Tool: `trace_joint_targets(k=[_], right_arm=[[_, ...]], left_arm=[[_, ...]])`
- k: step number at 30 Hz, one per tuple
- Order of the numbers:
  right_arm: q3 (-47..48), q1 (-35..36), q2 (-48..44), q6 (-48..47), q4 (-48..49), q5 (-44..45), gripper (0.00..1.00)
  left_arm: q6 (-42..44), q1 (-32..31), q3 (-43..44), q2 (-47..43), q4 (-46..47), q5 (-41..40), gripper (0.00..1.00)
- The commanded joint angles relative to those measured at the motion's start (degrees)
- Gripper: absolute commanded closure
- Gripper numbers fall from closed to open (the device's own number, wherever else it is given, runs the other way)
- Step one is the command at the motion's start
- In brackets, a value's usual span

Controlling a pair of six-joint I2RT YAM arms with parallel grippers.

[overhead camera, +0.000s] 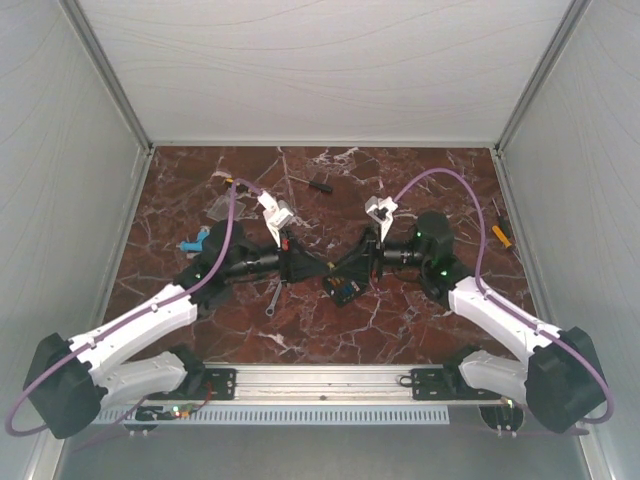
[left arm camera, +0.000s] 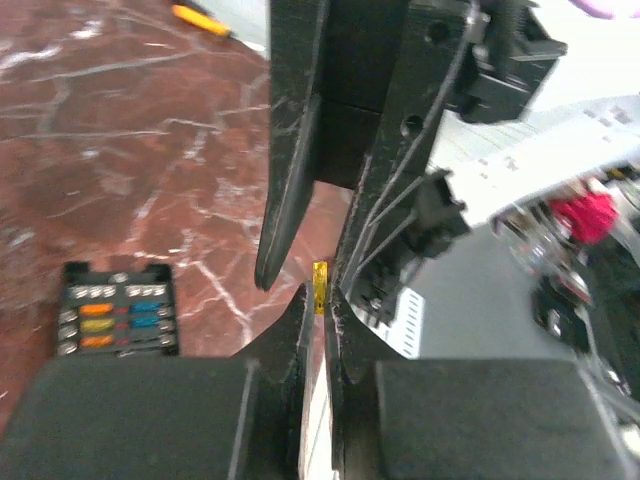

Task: Snap on the fuse box
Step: Pick up the fuse from the center of the board, then adjust the fuse box base at the center of the board.

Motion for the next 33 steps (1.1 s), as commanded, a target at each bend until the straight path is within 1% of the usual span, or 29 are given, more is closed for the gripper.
trace_joint_targets(k=[1,4,7,11,13,15,22,28,31,33], right_arm=[[2.5,-2.4,-0.6,-4.4,-13.8,18.4,0.66],[3.2,-5.5,2.5,-2.7,-19.9,28.0,0.66],[3.2,-6.7,4.8,-1.7,-24.7,38.5,0.67],[4.4,-7.3,9.5,-1.0,-29.3,46.4,0.67],[5.3,-7.5,12.3,-0.8,-31.6,50.8,0.69],[6.0,-7.4,14.9,-1.0,-33.5,53.1,0.71],[5.0,-6.4,19.4,-0.3,-34.9,51.9,0.77],[3.3,-3.5,20.2,0.7,-35.5,49.9,0.78],[1.6,-0.6,19.5,2.1,-33.3,47.2,0.79],[1.1,1.7,19.2,3.2,-32.8,47.1,0.79]], left_arm=[[-0.3,-0.3,1.0,-2.5,-7.7,-17.0,1.0],[-1.6,-0.3,1.2,-2.8,-13.0,-25.3,1.0],[-4.3,-0.3,0.9,-2.4,-16.2,-29.7,1.0],[-8.1,-0.3,0.2,-0.7,-18.4,-31.6,1.0],[-9.5,-0.3,0.1,0.7,-19.2,-31.1,1.0],[-10.8,-0.3,-0.1,1.7,-19.5,-30.5,1.0],[-12.7,-0.9,-0.3,4.2,-20.5,-30.5,1.0],[-13.4,-3.2,0.8,6.5,-23.4,-34.1,1.0],[-14.1,-3.5,0.9,7.3,-24.0,-34.9,1.0],[-14.5,-3.6,0.9,7.8,-24.7,-35.5,1.0]])
